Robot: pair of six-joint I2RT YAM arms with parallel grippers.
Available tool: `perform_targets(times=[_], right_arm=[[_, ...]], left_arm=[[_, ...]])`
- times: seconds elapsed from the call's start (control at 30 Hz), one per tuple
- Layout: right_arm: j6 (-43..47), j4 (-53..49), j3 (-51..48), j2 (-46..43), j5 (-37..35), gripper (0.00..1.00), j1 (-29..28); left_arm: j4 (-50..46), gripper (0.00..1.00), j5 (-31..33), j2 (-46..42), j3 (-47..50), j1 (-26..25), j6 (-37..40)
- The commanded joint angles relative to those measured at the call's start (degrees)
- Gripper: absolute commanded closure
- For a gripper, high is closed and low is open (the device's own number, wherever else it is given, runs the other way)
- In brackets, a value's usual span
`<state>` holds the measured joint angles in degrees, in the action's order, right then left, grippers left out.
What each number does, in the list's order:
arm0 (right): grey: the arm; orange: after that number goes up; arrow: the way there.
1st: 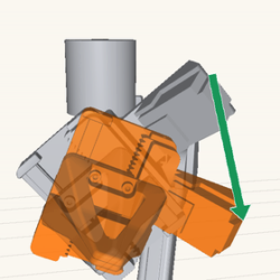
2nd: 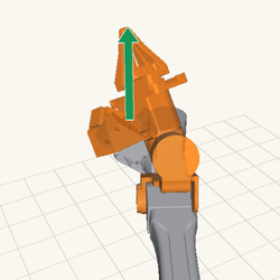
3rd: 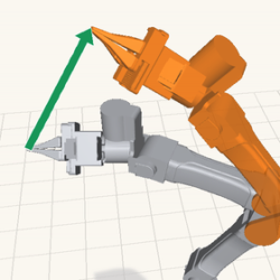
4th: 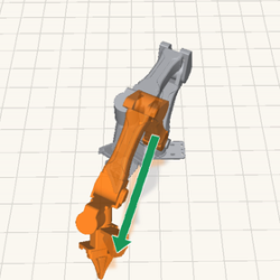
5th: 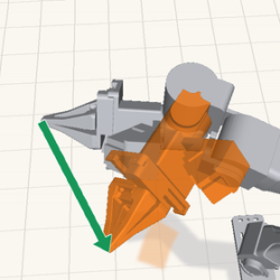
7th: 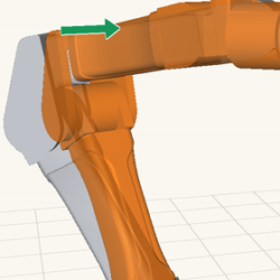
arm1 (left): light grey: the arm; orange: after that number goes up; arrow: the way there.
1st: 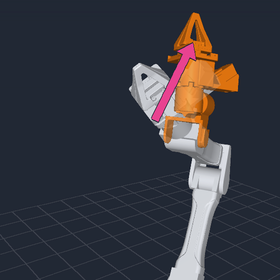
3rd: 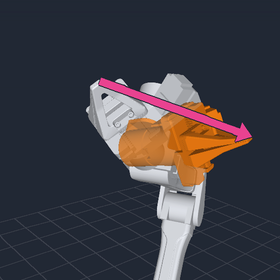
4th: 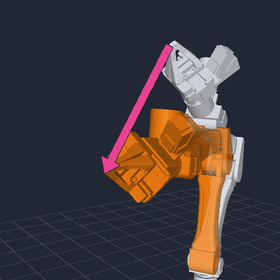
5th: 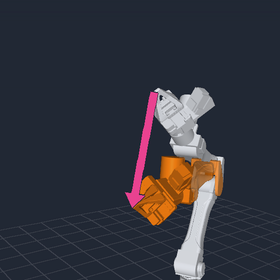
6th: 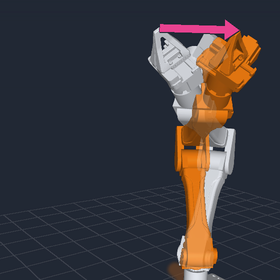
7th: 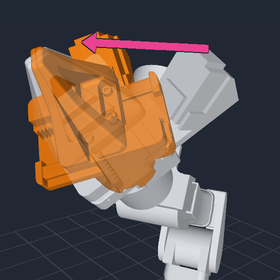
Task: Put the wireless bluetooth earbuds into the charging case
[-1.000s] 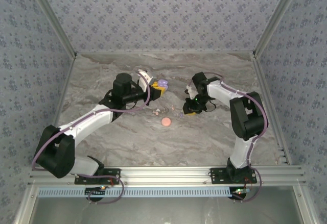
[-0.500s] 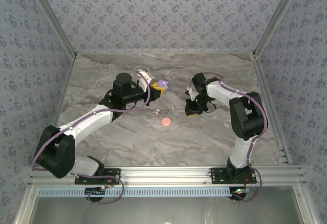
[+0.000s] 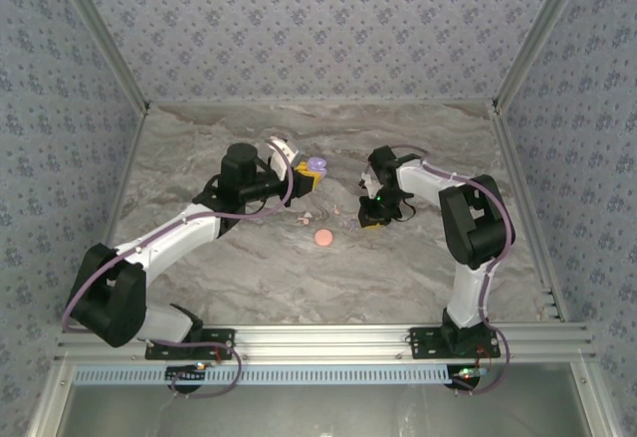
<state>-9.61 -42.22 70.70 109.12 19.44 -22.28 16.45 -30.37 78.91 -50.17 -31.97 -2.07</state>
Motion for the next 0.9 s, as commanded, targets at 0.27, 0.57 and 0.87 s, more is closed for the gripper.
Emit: perform_targets(times=[0.27, 0.57, 0.87], right_arm=[[-7.15, 3.44, 2.46, 2.76, -4.75, 0.84, 0.13], [-10.45, 4.51, 6.18, 4.18, -6.44, 0.85, 1.58], [-9.82, 4.43, 7.80, 3.66, -3.88, 0.83, 3.02]], left_arm=[[-0.46, 0.83, -0.05, 0.76, -1.58, -0.35, 0.14], [-0.87, 0.84, 0.12, 0.69, -1.68, -0.38, 0.40], [-1.40, 0.84, 0.31, 0.55, -1.77, -0.37, 0.69]])
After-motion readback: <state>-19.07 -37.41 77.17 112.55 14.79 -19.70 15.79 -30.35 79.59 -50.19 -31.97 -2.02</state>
